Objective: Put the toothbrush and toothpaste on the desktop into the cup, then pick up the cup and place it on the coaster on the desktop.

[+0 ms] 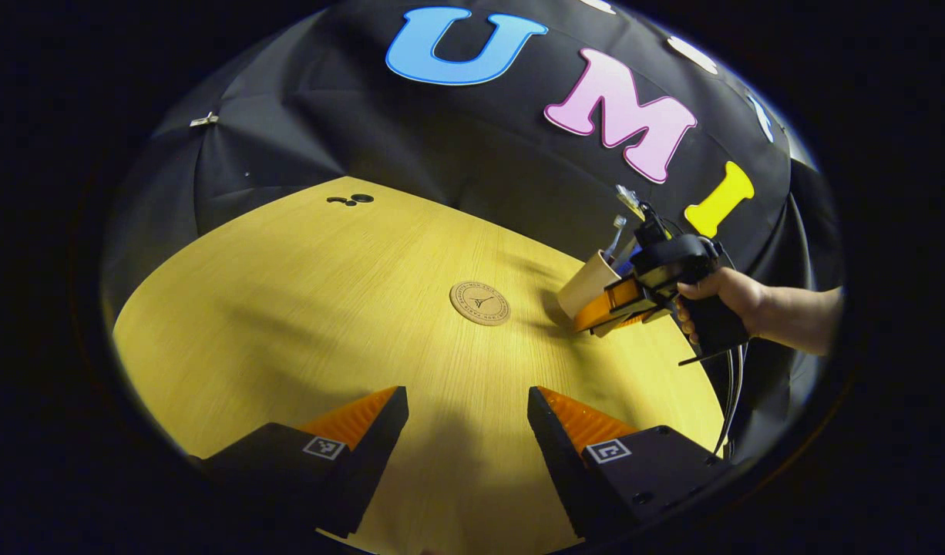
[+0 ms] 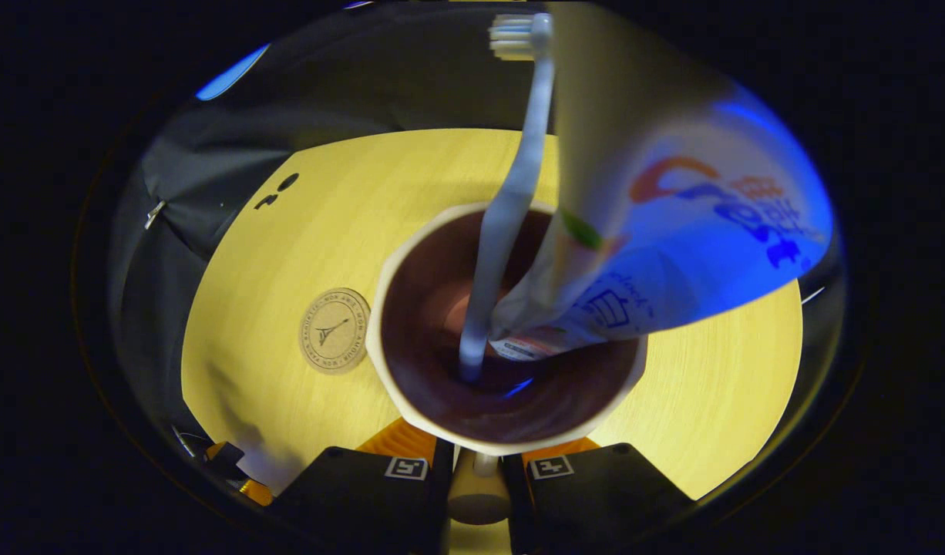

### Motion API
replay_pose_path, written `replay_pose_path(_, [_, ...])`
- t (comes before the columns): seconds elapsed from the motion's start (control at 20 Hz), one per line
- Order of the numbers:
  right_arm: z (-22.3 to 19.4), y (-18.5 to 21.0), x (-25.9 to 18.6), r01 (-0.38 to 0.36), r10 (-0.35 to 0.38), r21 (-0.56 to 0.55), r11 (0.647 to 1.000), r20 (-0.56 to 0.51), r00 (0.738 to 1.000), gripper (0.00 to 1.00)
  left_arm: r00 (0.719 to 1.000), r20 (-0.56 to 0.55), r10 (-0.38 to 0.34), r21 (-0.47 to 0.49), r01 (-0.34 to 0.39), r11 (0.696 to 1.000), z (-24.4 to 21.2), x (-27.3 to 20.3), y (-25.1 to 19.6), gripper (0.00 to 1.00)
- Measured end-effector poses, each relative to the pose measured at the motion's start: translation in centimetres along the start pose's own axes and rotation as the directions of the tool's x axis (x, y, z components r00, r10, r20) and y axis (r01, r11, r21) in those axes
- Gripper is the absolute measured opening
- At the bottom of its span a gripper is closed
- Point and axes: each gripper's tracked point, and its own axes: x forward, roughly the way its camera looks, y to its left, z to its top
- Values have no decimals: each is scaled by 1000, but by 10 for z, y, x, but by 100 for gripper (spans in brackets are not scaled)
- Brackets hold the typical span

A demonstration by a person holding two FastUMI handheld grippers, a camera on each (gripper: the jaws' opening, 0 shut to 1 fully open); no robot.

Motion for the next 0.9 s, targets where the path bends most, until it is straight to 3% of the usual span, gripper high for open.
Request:
replay_pose_path(0.65, [3, 115, 24, -109, 102, -172, 979, -50, 994, 33, 998, -14, 55, -17, -55, 998, -6, -26, 29, 97])
replay_pose_path(0.9, [-9, 127, 33, -105, 88, -234, 967, -81, 993, 33, 996, -14, 83, -30, -83, 996, -7, -37, 48, 97])
